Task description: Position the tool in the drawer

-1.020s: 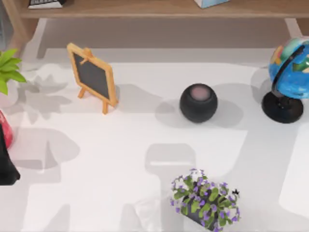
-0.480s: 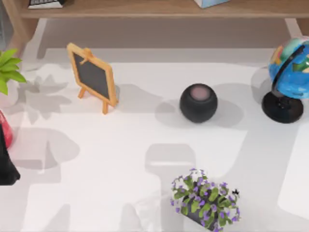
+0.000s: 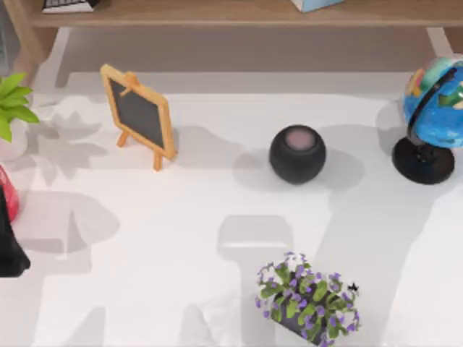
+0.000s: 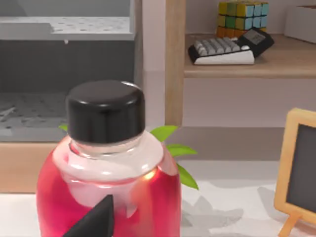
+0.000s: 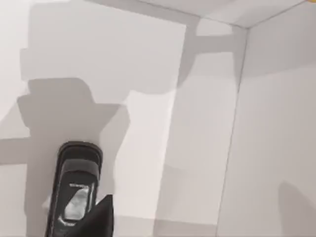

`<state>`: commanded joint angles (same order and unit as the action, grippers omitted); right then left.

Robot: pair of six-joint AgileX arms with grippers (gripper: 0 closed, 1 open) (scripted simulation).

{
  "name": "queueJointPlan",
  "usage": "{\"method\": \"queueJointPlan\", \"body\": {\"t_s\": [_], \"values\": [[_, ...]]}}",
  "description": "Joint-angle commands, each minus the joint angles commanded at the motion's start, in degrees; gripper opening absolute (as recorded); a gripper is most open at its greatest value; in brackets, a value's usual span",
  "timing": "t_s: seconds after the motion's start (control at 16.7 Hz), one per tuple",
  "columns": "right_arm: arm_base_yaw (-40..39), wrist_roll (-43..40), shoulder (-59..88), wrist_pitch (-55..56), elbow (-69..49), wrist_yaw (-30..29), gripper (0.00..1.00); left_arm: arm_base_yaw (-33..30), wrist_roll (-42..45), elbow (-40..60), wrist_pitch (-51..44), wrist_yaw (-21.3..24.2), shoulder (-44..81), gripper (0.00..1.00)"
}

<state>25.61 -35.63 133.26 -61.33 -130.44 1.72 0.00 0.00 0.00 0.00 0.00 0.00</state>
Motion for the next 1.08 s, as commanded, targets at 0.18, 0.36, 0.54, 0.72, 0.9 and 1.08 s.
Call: {"method": "queueJointPlan", "body": {"t_s": [0.18,0.36,0.54,0.72,0.9,1.08], "values": [[5.9,-8.3,-3.8,16.4,8.1,0.7,1.0,0.0,0.0,0.0,0.0,0.0,0.0,1.0],[12.9,-17.5,-5.4,36.4,19.5,1.9,1.0,0.0,0.0,0.0,0.0,0.0,0.0,1.0],[19.4,-26.8,-6.0,58.1,34.0,4.1,1.0,0.0,0.0,0.0,0.0,0.0,0.0,1.0],[24.5,-35.4,-6.2,80.4,49.9,8.0,1.0,0.0,0.0,0.0,0.0,0.0,0.0,1.0],[27.2,-42.3,-7.3,102.3,65.5,13.7,1.0,0.0,0.0,0.0,0.0,0.0,0.0,1.0],[27.1,-47.3,-9.7,122.2,79.8,20.8,1.0,0.0,0.0,0.0,0.0,0.0,0.0,1.0]]}}
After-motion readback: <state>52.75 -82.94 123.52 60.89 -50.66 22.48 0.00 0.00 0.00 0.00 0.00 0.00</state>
